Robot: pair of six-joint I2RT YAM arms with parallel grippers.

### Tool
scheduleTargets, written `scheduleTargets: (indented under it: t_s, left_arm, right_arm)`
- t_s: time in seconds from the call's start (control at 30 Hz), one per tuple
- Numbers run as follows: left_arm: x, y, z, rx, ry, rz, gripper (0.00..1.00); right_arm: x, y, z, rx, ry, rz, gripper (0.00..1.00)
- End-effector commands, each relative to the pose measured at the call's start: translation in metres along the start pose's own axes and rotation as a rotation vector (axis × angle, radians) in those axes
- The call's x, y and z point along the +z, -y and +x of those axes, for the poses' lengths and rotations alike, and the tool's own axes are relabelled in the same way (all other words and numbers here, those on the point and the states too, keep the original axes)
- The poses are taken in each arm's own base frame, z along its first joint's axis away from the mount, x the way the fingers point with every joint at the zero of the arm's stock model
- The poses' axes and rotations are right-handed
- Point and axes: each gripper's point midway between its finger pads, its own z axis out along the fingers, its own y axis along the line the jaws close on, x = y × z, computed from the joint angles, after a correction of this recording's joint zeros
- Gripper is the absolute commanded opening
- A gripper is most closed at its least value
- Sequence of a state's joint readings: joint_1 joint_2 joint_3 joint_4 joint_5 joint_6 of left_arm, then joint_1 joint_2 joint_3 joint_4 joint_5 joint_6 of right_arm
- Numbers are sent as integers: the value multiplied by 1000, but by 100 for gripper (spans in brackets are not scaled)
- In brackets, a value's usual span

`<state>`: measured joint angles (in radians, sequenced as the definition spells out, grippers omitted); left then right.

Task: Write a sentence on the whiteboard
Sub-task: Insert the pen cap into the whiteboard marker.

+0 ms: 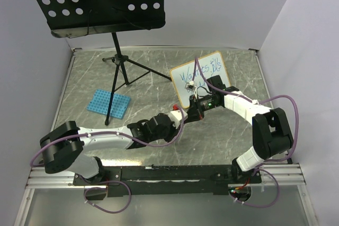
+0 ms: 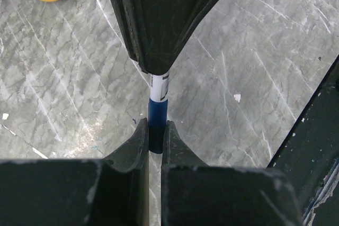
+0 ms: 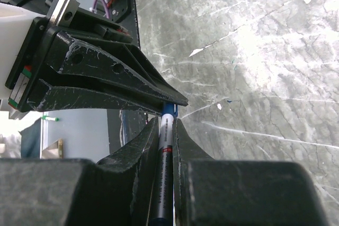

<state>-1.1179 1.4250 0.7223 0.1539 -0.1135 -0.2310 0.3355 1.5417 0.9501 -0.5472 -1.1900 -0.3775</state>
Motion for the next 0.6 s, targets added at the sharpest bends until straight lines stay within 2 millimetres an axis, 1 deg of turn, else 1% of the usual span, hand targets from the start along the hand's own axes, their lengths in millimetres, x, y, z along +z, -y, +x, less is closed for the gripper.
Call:
scheduleTargets:
  t_s: [0.0,0.23,0.33,0.4,0.43,0.5,0.53,0.57]
  left_arm:
    - [-23,14,-155,-95,520,67,1]
    - [-25,11,-163,-103,540,79,1]
    - [-26,12,-160,-112,533,90,1]
    - [-27,14,-153,-112,509,102,1]
    - [-26,13,-146,-116,488,100,3]
    - [-27,13,-133,-128,458,108,10]
    - [-28,13,-127,-134,446,112,16]
    - [-32,12,-118,-141,433,112,31]
  right_arm:
    - [9,-18,9,70,-28,-94,0]
    - [9,-19,9,72,-27,-95,0]
    - [8,-19,8,65,-26,-91,0]
    - [7,-18,7,55,-26,-83,0]
    - [6,-17,6,53,-23,-77,0]
    - [3,-17,4,44,-16,-68,0]
    - [1,-17,2,44,-9,-63,0]
    - [-1,-17,1,40,-3,-61,0]
